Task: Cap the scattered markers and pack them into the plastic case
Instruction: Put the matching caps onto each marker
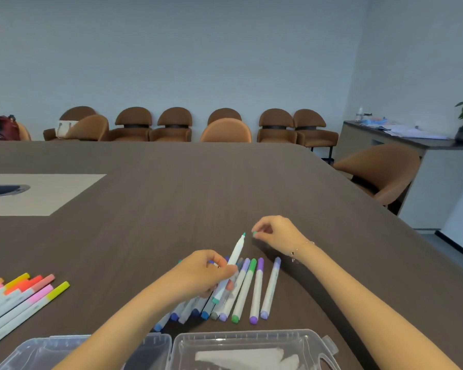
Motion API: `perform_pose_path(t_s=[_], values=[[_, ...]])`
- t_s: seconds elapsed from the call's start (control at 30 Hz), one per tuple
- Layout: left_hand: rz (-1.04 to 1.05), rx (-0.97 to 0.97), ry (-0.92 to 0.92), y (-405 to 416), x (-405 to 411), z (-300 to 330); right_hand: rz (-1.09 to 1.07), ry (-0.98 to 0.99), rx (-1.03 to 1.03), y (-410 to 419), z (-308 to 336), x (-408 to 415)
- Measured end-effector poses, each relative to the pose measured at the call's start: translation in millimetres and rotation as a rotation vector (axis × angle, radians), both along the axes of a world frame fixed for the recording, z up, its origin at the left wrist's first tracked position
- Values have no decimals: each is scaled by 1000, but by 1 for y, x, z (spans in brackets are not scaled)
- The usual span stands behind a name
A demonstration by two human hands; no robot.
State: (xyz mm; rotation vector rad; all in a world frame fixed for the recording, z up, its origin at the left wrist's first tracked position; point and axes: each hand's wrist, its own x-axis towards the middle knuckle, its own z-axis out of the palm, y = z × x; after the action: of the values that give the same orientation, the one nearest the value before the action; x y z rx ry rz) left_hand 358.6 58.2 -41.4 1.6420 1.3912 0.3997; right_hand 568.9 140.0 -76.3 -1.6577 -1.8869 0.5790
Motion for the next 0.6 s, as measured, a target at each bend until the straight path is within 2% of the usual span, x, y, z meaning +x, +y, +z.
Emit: perform_pose_path(t_s=[0.1,0.13,0.17,0.23,0.6], values=[[-58,11,-45,-8,11,1,-74,759,-73,-42,16,12],[-89,20,-37,-12,16,2,-66,965,-130,-56,19,14],[-118,32,-22,-14,21,2,-67,1090,-159,-69,20,16],[-163,67,11,-19,29,2,-81,1169,-156,-87,20,19],[-195,147,57,-25,40,7,-29,1137,-119,-99,19,16]])
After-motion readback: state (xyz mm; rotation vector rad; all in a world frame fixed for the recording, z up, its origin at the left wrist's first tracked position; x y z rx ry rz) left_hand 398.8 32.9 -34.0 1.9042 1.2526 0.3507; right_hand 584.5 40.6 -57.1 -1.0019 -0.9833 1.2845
